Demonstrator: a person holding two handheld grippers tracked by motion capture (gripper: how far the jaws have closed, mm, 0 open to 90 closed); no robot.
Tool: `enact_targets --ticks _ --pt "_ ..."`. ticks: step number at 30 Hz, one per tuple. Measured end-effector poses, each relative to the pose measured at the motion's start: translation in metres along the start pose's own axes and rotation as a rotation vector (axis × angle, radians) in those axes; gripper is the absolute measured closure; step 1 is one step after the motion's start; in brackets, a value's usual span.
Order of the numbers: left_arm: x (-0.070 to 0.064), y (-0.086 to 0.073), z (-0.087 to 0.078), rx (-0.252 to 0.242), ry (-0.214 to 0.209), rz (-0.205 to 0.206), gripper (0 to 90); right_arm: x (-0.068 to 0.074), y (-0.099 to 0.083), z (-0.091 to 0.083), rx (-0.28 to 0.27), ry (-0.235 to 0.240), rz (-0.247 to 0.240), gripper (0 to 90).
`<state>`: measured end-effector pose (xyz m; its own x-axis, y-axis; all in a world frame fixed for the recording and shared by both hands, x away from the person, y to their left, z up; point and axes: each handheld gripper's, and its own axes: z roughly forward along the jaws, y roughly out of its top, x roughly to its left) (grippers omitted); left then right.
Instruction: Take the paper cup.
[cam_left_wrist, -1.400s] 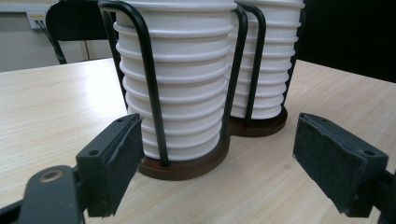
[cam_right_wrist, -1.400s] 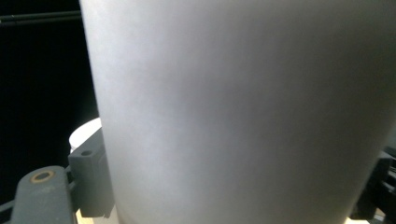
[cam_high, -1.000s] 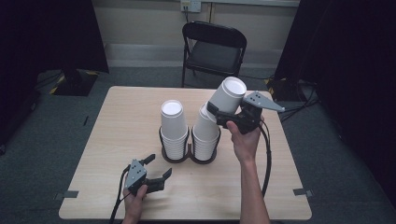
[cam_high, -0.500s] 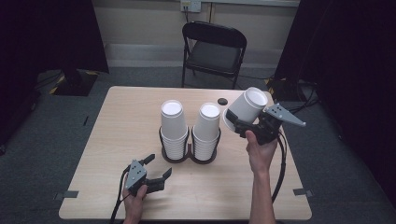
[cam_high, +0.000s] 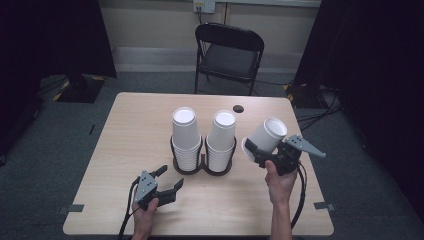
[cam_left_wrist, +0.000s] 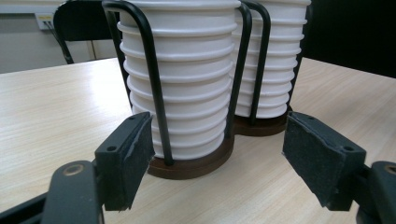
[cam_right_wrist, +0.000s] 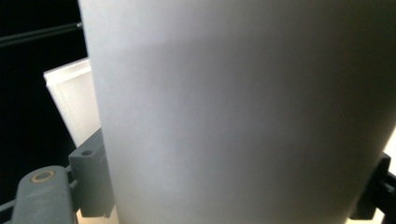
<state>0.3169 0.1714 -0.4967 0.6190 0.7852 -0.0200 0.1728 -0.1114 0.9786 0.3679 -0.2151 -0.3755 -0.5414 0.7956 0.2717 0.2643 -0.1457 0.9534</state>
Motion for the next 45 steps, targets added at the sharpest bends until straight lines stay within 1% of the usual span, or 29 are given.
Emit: enact_targets --ticks 1,3,5,8,9,11,12,13,14,16,18,19,20,24,26,28,29,31,33,35,37,38,39,40,42,43,44,45 --pt "0.000 0.000 0.000 -0.002 -0.002 -0.006 24.4 0.001 -0.003 -0.001 0.003 -0.001 -0.001 13.5" --pt "0.000 0.000 0.000 0.008 -0.002 -0.002 24.3 0.004 -0.008 -0.002 0.012 0.007 0.006 13.5" --pt "0.001 0.001 0.001 0.012 0.009 -0.007 23.9 0.007 -0.014 -0.002 0.017 0.012 0.009 13.6" --pt "0.002 0.000 0.001 0.008 -0.025 -0.024 22.4 0.013 -0.022 0.000 0.035 0.018 -0.002 13.6" --pt "0.003 0.000 0.000 0.003 -0.034 -0.025 21.9 0.016 -0.025 0.000 0.039 0.020 0.002 13.6" --pt "0.002 0.000 0.001 0.011 -0.048 -0.035 21.9 0.020 -0.031 0.002 0.039 0.027 0.004 13.6" --pt "0.002 0.000 0.001 0.018 -0.057 -0.036 21.9 0.023 -0.034 0.003 0.045 0.014 -0.001 13.6" --pt "0.002 0.001 0.001 0.024 -0.064 -0.040 21.9 0.026 -0.038 0.005 0.056 -0.003 -0.020 13.6" --pt "0.003 0.000 0.000 0.024 -0.067 -0.041 22.0 0.029 -0.042 0.007 0.064 -0.001 -0.022 13.7" --pt "0.003 0.000 0.001 0.024 -0.080 -0.055 22.3 0.033 -0.051 0.010 0.071 0.028 -0.008 13.7" --pt "0.003 0.000 0.001 0.021 -0.084 -0.064 22.4 0.037 -0.059 0.012 0.072 0.040 0.011 13.8" --pt "0.003 0.000 0.001 0.021 -0.084 -0.064 23.2 0.037 -0.059 0.012 0.072 0.040 0.011 13.8" --pt "0.001 0.001 0.001 0.020 -0.094 -0.073 24.0 0.042 -0.066 0.014 0.085 0.058 0.021 13.8" --pt "-0.005 0.002 0.002 0.003 -0.117 -0.071 26.3 0.049 -0.074 0.015 0.091 0.088 0.039 13.8" --pt "-0.009 0.003 0.004 0.002 -0.135 -0.067 26.6 0.052 -0.076 0.014 0.088 0.104 0.054 14.0" --pt "-0.012 0.005 0.007 -0.003 -0.151 -0.072 26.9 0.054 -0.077 0.013 0.088 0.128 0.090 14.0" --pt "-0.012 0.006 0.007 -0.011 -0.158 -0.074 27.0 0.054 -0.077 0.013 0.086 0.134 0.100 14.0" --pt "-0.014 0.007 0.008 -0.026 -0.174 -0.082 30.0 0.055 -0.079 0.014 0.092 0.143 0.117 14.1" --pt "-0.015 0.009 0.009 -0.032 -0.177 -0.081 31.1 0.056 -0.081 0.015 0.100 0.154 0.144 14.0" --pt "-0.016 0.011 0.010 -0.052 -0.196 -0.107 31.8 0.057 -0.083 0.016 0.105 0.170 0.178 14.0" --pt "-0.017 0.012 0.010 -0.064 -0.199 -0.103 33.3 0.060 -0.084 0.017 0.103 0.176 0.209 14.0" --pt "-0.018 0.013 0.010 -0.070 -0.208 -0.103 33.7 0.061 -0.085 0.017 0.103 0.180 0.213 14.0" --pt "-0.018 0.013 0.010 -0.070 -0.208 -0.103 34.6 0.062 -0.086 0.017 0.108 0.183 0.225 13.9" --pt "-0.019 0.014 0.011 -0.086 -0.221 -0.104 35.9 0.063 -0.087 0.018 0.111 0.186 0.237 13.9" --pt "-0.021 0.015 0.012 -0.093 -0.230 -0.095 38.3 0.064 -0.089 0.018 0.112 0.195 0.260 13.9" --pt "-0.022 0.015 0.013 -0.115 -0.266 -0.127 39.5 0.066 -0.091 0.019 0.111 0.199 0.275 13.8" --pt "-0.023 0.015 0.013 -0.125 -0.286 -0.129 41.8 0.067 -0.093 0.020 0.112 0.203 0.279 13.7" --pt "-0.026 0.015 0.012 -0.127 -0.282 -0.117 42.6 0.068 -0.094 0.021 0.116 0.201 0.286 13.7"
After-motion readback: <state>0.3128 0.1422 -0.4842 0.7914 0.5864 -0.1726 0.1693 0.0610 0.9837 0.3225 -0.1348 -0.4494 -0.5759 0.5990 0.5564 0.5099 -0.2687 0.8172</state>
